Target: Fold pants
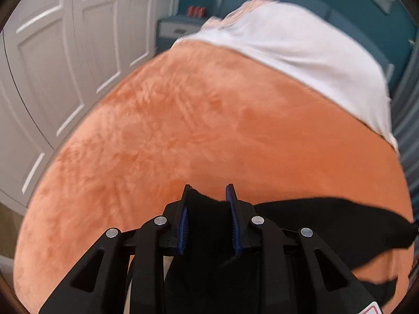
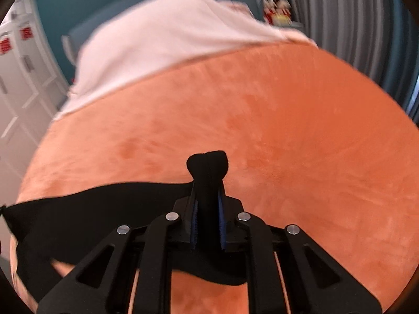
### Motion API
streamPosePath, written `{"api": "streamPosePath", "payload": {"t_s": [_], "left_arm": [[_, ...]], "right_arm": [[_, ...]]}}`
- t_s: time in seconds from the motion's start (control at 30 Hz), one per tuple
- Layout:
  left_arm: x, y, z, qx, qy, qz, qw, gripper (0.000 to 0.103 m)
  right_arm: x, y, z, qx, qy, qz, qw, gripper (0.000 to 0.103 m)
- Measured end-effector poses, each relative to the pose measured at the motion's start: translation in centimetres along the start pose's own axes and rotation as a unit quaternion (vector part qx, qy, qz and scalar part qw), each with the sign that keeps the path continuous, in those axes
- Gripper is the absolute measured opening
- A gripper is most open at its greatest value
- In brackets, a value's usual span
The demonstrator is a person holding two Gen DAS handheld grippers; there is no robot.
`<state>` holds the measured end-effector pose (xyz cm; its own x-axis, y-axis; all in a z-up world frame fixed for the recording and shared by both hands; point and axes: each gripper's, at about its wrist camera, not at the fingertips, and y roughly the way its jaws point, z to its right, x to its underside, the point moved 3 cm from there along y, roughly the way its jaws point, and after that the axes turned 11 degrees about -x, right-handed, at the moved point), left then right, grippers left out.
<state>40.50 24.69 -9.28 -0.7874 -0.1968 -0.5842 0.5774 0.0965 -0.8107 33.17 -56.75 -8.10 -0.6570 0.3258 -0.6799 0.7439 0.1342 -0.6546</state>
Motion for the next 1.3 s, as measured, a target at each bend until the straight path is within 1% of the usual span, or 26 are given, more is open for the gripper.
{"api": "streamPosePath", "payload": {"t_s": [0.07, 0.13, 0.2, 0.3, 0.37, 0.47, 0.5, 0.57, 0.6, 0.7, 0.73, 0.8, 0.83, 0.87, 0.9, 0.93, 0.97, 1.0, 1.03, 1.1, 1.13, 1.17, 1.2, 1.23, 1.27, 1.3], "left_arm": [[2.0, -4.3, -0.7, 0.013, 0.021, 0.012, 0.9996, 0.022], [4.5, -7.1, -1.6, 0.016, 0.034, 0.013, 0.9992, 0.022], [6.8, -8.8, -2.7, 0.015, 0.041, 0.004, 0.999, 0.021], [10.8, -9.7, -4.9, -0.014, 0.052, -0.019, 0.9984, 0.021], [13.0, -9.4, -6.2, -0.032, 0.051, -0.037, 0.9975, 0.021], [15.9, -8.1, -7.3, -0.068, 0.068, -0.064, 0.9933, 0.021], [17.2, -7.2, -7.3, -0.089, 0.081, -0.079, 0.9896, 0.021], [18.6, -6.1, -7.0, -0.116, 0.1, -0.099, 0.9832, 0.021], [19.4, -5.7, -6.6, -0.144, 0.118, -0.106, 0.9768, 0.02], [20.2, -7.1, -6.2, -0.197, 0.143, -0.1, 0.9648, 0.02], [20.2, -8.1, -6.1, -0.198, 0.142, -0.092, 0.9655, 0.02], [19.3, -10.4, -4.9, -0.192, 0.132, -0.067, 0.9702, 0.021], [18.9, -11.2, -4.3, -0.185, 0.129, -0.057, 0.9726, 0.024], [18.5, -11.8, -3.4, -0.178, 0.126, -0.046, 0.9749, 0.036], [18.5, -11.9, -2.4, -0.172, 0.125, -0.043, 0.9762, 0.044], [18.4, -11.5, -0.8, -0.157, 0.124, -0.046, 0.9786, 0.053], [18.5, -10.8, 0.7, -0.147, 0.126, -0.052, 0.9797, 0.054], [18.9, -9.8, 2.3, -0.145, 0.137, -0.059, 0.9781, 0.054], [19.3, -9.1, 3.2, -0.149, 0.147, -0.06, 0.976, 0.054], [20.7, -7.0, 5.2, -0.161, 0.173, -0.069, 0.9693, 0.054], [21.7, -5.9, 6.3, -0.167, 0.186, -0.08, 0.9649, 0.054], [22.7, -4.9, 6.7, -0.167, 0.194, -0.093, 0.9623, 0.054], [23.8, -3.9, 7.1, -0.17, 0.197, -0.107, 0.9595, 0.054], [24.5, -3.4, 7.1, -0.176, 0.195, -0.117, 0.9579, 0.054], [24.9, -3.2, 7.2, -0.178, 0.193, -0.118, 0.9577, 0.055], [25.2, -3.3, 7.1, -0.181, 0.191, -0.113, 0.9581, 0.055]], "right_arm": [[1.2, -4.9, -1.6, -0.017, -0.021, 0.016, 0.999, 0.011], [2.7, -8.3, -2.1, -0.018, -0.034, 0.021, 0.999, 0.011], [4.7, -11.1, -2.1, -0.014, -0.044, 0.017, 0.999, 0.011], [9.0, -14.2, -1.0, -0.006, -0.034, -0.004, 0.999, 0.011], [11.2, -14.9, -0.2, 0.002, -0.03, -0.018, 0.999, 0.011], [14.9, -14.1, 0.8, 0.027, -0.043, -0.065, 0.997, 0.011], [16.0, -13.7, 1.0, 0.036, -0.047, -0.079, 0.995, 0.011], [18.0, -12.8, 1.7, 0.052, -0.044, -0.1, 0.993, 0.011], [18.7, -12.5, 2.0, 0.056, -0.04, -0.104, 0.992, 0.011], [20.2, -12.4, 2.3, 0.068, -0.034, -0.104, 0.992, 0.013], [20.4, -12.2, 2.4, 0.069, -0.032, -0.102, 0.992, 0.013], [20.4, -12.2, 2.6, 0.07, -0.028, -0.096, 0.993, 0.016], [20.4, -12.4, 2.5, 0.07, -0.027, -0.092, 0.993, 0.016], [20.4, -12.4, 2.6, 0.07, -0.026, -0.088, 0.993, 0.017], [20.3, -12.4, 2.6, 0.071, -0.023, -0.083, 0.994, 0.017], [20.3, -12.3, 2.7, 0.075, -0.024, -0.079, 0.994, 0.017], [20.1, -12.3, 2.8, 0.079, -0.025, -0.075, 0.994, 0.017], [19.4, -12.5, 2.4, 0.087, -0.034, -0.065, 0.993, 0.016], [18.5, -13.3, 1.8, 0.094, -0.05, -0.044, 0.993, 0.016], [16.6, -16.1, 0.1, 0.082, -0.076, 0.025, 0.993, 0.016], [16.0, -17.7, -0.4, 0.081, -0.092, 0.055, 0.991, 0.016], [16.3, -18.1, -0.2, 0.094, -0.108, 0.058, 0.988, 0.031], [17.5, -17.6, 1.2, 0.127, -0.117, 0.027, 0.985, 0.048], [18.8, -17.1, 2.7, 0.152, -0.113, -0.004, 0.982, 0.051], [20.3, -16.6, 4.6, 0.171, -0.1, -0.039, 0.979, 0.049], [22.1, -16.8, 6.9, 0.182, -0.068, -0.068, 0.978, 0.049]]}}
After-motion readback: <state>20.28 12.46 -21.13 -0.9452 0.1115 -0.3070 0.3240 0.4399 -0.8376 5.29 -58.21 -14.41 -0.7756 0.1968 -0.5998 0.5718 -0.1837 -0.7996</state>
